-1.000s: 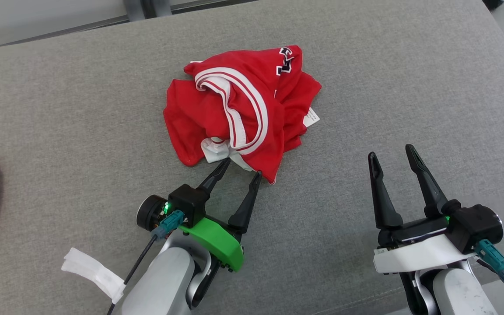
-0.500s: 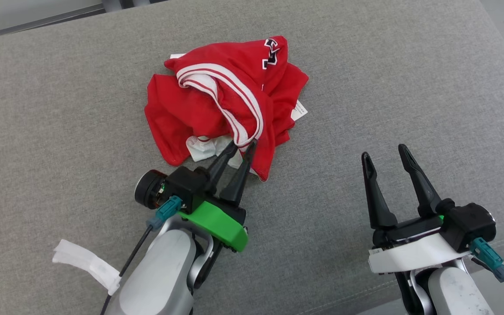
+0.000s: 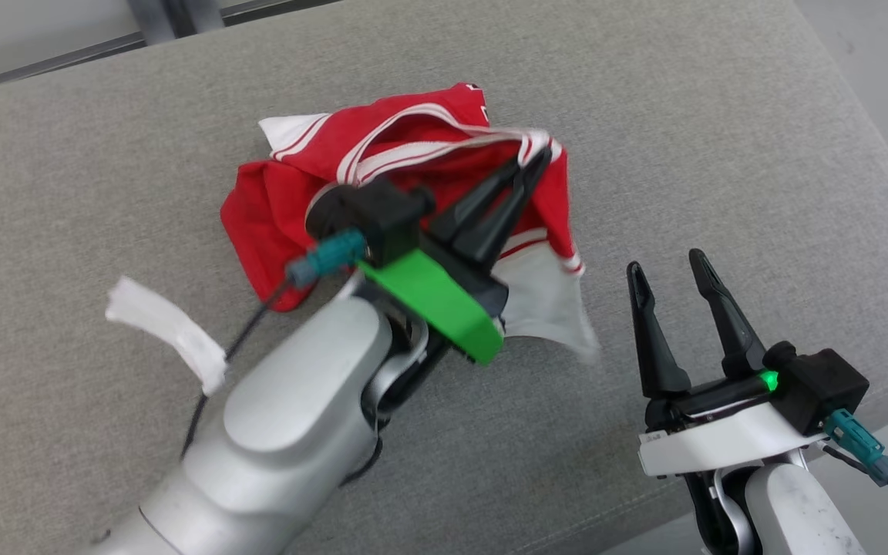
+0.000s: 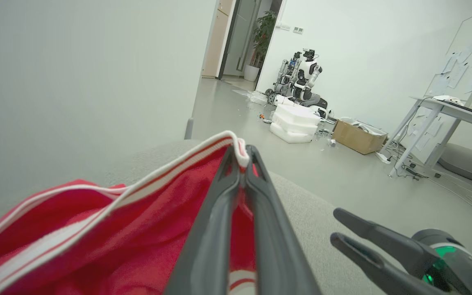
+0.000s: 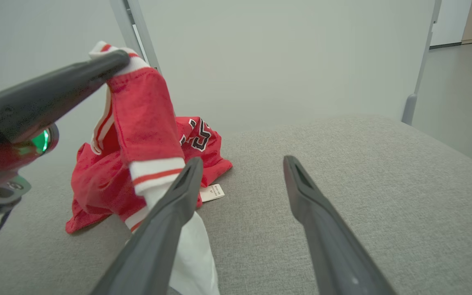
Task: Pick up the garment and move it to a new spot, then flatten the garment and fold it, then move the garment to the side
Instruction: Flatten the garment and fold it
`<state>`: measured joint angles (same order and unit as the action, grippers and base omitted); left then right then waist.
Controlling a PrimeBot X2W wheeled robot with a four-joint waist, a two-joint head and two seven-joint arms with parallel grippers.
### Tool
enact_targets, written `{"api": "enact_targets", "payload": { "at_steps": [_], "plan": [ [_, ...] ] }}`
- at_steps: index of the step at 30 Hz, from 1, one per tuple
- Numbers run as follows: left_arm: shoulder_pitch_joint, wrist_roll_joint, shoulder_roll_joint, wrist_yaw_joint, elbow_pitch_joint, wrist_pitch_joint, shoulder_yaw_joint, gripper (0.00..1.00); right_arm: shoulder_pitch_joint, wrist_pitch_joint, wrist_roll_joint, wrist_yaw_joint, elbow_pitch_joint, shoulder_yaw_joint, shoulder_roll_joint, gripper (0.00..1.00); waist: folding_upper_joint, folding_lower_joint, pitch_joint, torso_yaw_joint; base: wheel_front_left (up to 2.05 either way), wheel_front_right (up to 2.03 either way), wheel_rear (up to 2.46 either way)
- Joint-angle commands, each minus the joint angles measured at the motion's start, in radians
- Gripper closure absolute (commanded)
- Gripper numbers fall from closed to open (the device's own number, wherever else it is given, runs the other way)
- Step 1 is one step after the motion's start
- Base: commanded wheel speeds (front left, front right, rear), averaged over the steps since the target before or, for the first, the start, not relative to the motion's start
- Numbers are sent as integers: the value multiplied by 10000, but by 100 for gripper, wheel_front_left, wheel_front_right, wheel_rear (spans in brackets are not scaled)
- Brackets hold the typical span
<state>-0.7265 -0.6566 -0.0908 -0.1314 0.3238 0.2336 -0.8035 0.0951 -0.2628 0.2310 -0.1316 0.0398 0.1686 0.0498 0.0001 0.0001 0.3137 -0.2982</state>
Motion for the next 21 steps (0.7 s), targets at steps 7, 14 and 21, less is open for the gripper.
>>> {"api": "enact_targets", "payload": {
  "at_steps": [7, 14, 21],
  "plan": [
    [-3363, -2822, -5, 16, 48, -1375, 223, 100, -59, -31, 624, 17, -238, 97, 8, 0, -1, -1, -557, -1080, 0, 0, 0],
    [-6371, -3823, 336, 17, 658, -1630, 731, 100, -311, -31, 721, 16, -213, -235, 5, 0, -1, -1, -962, -1320, 0, 0, 0],
    [-6604, -4162, 85, 163, 1495, -1317, 978, 100, -433, -31, 566, 16, -207, -639, 8, 0, -1, -1, -1090, -893, 0, 0, 0]
  ]
}}
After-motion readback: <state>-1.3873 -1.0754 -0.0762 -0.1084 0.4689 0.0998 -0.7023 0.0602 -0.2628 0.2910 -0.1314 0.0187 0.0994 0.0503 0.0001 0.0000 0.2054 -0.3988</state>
